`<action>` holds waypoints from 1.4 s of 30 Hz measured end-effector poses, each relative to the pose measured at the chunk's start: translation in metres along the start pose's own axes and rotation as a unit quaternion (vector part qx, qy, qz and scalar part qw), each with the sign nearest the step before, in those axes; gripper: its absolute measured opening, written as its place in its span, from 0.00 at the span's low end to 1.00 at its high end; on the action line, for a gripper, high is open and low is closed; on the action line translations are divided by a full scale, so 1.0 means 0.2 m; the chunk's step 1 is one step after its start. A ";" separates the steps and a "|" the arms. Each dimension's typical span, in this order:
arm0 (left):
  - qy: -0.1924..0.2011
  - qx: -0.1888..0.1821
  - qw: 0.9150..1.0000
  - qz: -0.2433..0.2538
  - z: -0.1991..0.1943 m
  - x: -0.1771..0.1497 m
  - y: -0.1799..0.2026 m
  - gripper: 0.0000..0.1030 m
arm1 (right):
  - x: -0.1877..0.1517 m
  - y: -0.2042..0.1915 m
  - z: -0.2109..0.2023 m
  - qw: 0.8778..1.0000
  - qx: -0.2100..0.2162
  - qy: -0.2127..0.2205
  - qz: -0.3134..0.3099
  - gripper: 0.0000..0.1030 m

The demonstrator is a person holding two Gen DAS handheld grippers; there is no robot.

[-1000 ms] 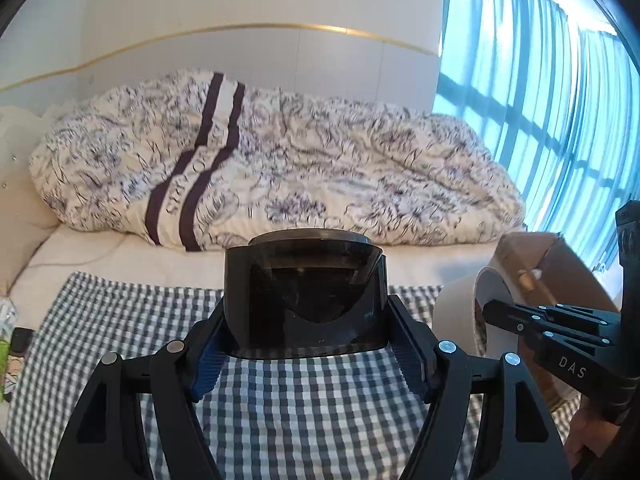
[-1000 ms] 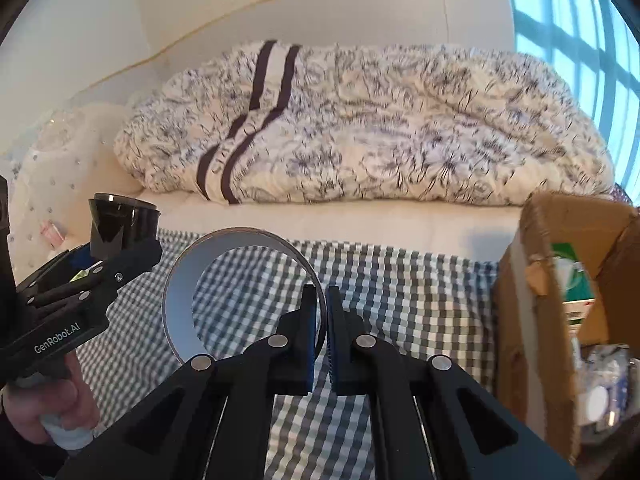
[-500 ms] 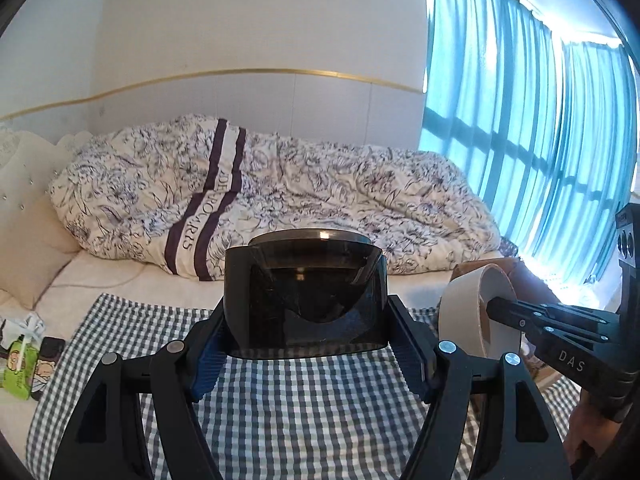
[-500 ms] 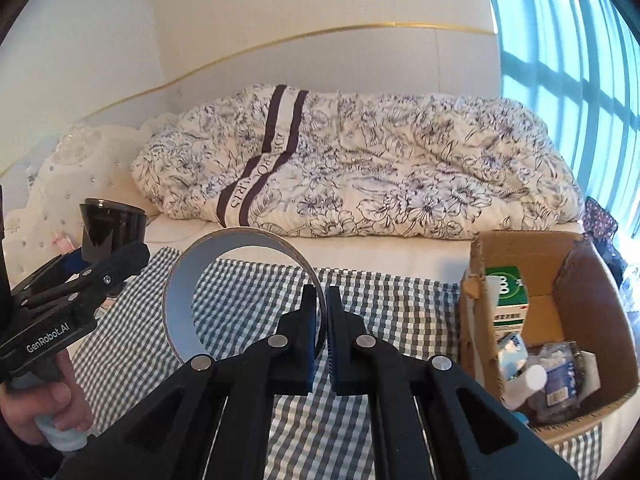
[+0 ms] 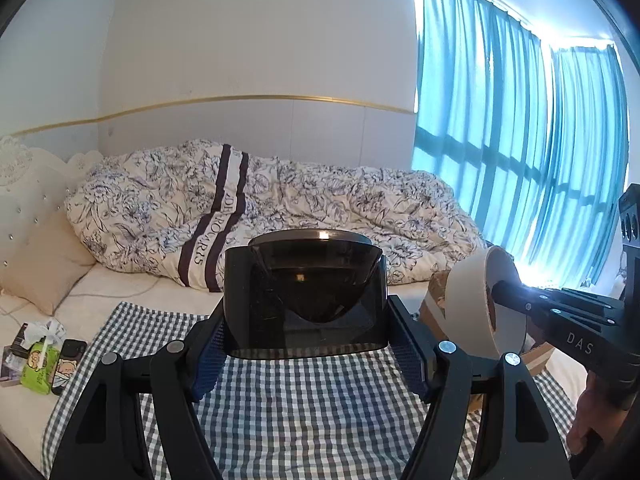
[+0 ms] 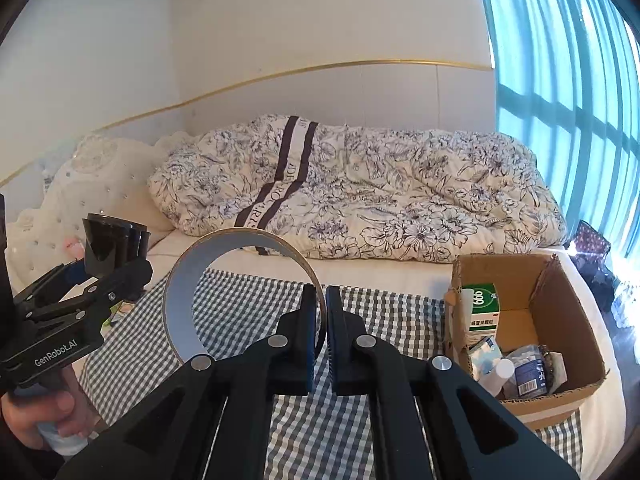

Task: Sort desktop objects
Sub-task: 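Lift and carry the black case and tape roll over the cardboard box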

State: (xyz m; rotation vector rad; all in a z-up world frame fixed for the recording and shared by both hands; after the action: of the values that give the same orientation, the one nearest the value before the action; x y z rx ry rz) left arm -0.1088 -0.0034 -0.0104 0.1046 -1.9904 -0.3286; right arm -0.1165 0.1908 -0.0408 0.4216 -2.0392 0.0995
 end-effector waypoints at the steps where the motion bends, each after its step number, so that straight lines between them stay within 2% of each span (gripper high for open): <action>1: 0.002 0.000 1.000 0.001 -0.01 0.00 0.00 0.72 | 0.00 0.00 -0.02 1.000 0.000 0.002 0.000 0.04; 10: 0.007 -0.017 1.000 0.008 -0.06 0.00 0.12 0.72 | 0.01 0.08 -0.13 1.000 -0.018 0.013 0.003 0.04; 14: 0.003 -0.035 0.999 0.008 -0.04 0.00 0.20 0.72 | 0.00 0.15 -0.19 0.999 -0.034 0.010 0.007 0.04; 25: -0.011 -0.085 0.996 0.017 0.04 -0.05 0.50 0.72 | -0.05 0.43 -0.36 0.995 -0.095 -0.002 0.022 0.04; 42: -0.043 -0.135 0.989 0.044 0.22 -0.15 0.96 0.72 | -0.16 0.88 -0.46 0.986 -0.158 -0.016 0.052 0.05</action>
State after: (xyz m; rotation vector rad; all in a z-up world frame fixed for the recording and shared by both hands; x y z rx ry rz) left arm -0.1212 0.1950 -0.0020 -0.1726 -2.0078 -0.5487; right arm -0.0846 0.3856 -0.0057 0.1187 -2.0644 -0.1669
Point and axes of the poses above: each gripper's, at about its wrist camera, not at the fingertips, and z roughly the way its jaws point, y to its right, x to its top, the point moved 7 cm from there along z, roughly the way its jaws point, and after that the axes turned 14 degrees about -z, right-handed, at the moved point
